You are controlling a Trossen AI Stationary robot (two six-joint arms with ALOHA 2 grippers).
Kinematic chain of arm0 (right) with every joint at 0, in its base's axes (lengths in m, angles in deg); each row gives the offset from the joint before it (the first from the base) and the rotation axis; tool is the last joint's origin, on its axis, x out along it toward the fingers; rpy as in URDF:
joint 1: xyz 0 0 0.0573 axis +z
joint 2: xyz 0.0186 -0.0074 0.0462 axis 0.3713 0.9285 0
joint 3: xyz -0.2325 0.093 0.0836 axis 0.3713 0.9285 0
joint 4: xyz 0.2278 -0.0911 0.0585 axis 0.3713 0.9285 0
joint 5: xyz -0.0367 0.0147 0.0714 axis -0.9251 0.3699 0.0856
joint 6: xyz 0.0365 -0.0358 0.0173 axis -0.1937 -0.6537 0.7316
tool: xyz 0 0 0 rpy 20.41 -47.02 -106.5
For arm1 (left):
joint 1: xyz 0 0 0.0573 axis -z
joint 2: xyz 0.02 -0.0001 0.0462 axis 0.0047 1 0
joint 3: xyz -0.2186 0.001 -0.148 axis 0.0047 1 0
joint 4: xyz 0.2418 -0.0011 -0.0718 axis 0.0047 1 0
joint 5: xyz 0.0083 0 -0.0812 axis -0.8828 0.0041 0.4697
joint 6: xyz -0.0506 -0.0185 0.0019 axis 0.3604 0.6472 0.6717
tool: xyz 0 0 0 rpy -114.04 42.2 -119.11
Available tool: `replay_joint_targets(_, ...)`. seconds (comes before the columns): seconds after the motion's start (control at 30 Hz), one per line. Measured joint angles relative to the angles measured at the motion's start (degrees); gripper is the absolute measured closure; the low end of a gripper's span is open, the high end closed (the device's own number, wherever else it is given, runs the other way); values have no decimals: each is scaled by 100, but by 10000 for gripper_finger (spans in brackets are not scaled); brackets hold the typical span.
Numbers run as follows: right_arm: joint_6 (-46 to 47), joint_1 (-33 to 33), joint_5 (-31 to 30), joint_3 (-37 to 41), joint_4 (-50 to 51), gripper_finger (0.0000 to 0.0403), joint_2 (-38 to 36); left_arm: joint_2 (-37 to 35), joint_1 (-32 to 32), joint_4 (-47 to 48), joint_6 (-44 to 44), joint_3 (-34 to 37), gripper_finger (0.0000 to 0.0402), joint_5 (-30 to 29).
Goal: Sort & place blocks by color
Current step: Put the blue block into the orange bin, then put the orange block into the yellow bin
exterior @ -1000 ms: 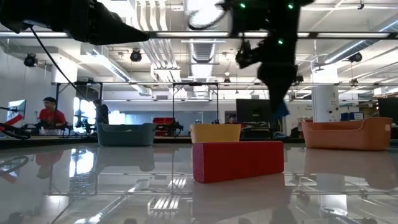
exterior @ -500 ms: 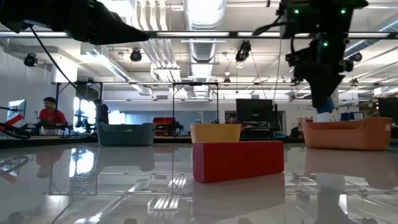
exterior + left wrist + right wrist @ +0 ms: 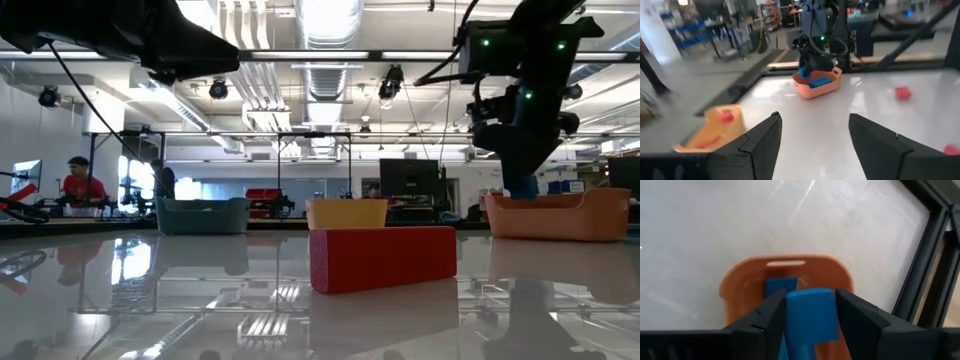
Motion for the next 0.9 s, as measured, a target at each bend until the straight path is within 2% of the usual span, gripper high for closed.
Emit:
replay_joint_targets(0.3,-91,0,-62,-101,-6,200,-5,610,289,-22,1585,-181,187,173)
replay_joint_targets(0.6,-508,15,-61,-101,-206,207,-32,1938,679,111,2360,-921,187,179)
replay_joint_targets(0.73,-782,30,-60,-143,-422,211,-122,2381,752,795,2703,-1493,187,183)
replay_joint_targets(0.9,-1166,81,-63,-294,-760,211,-263,2789,835,2266,3581,-2313,187,296)
